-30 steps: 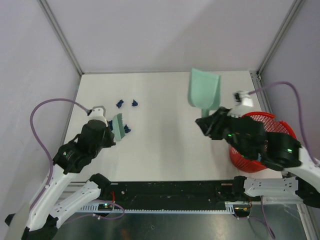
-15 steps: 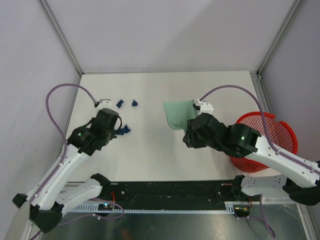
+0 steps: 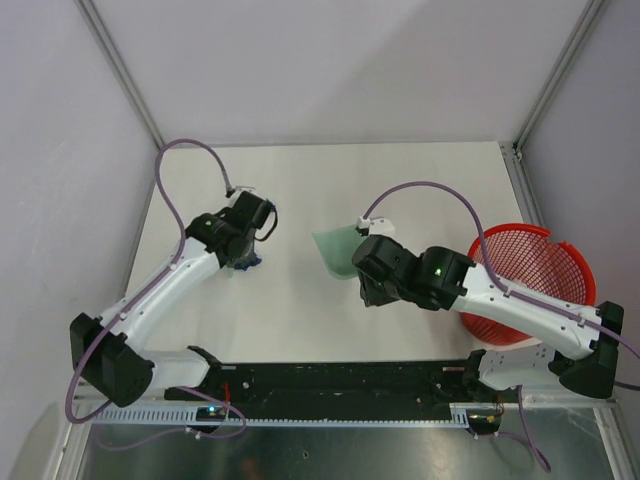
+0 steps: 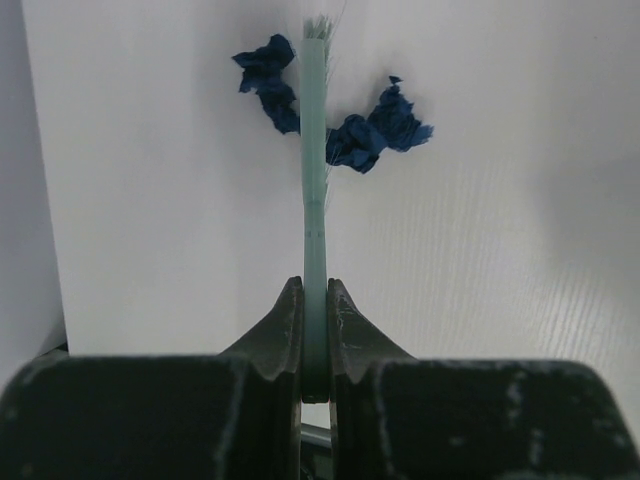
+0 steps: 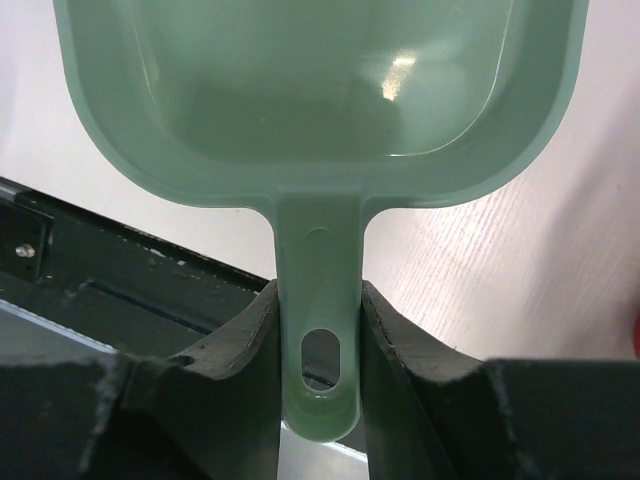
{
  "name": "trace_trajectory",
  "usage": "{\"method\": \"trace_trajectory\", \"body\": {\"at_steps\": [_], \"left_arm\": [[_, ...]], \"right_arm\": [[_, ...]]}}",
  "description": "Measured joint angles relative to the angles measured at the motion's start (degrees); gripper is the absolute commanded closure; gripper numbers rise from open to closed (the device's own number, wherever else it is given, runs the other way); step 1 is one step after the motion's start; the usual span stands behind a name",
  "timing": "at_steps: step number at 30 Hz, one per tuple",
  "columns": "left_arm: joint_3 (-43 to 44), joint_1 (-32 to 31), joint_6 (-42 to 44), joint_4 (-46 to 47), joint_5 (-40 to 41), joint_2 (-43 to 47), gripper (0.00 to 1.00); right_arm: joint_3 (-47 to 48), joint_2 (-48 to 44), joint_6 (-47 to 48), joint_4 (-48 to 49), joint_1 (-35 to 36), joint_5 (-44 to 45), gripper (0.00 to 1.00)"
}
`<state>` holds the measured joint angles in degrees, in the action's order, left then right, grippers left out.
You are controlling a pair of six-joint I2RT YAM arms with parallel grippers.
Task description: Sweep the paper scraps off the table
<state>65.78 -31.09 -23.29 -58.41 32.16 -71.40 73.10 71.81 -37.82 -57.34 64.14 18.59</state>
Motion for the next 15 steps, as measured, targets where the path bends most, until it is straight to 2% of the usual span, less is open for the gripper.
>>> {"method": "trace_trajectory", "body": {"at_steps": [7,15], "left_arm": [[2.1,-0.2,-0.8,0.9,-6.8,-3.2,1.00],[4.0,-3.4,-5.4,1.0,-20.0,-1.4,1.00]], "right_arm": [[-2.5,0.1,0.6,0.1,-0.2,0.2,1.00],[-3.2,0.1,0.9,0.2,-0.4,0.2,1.00]]}}
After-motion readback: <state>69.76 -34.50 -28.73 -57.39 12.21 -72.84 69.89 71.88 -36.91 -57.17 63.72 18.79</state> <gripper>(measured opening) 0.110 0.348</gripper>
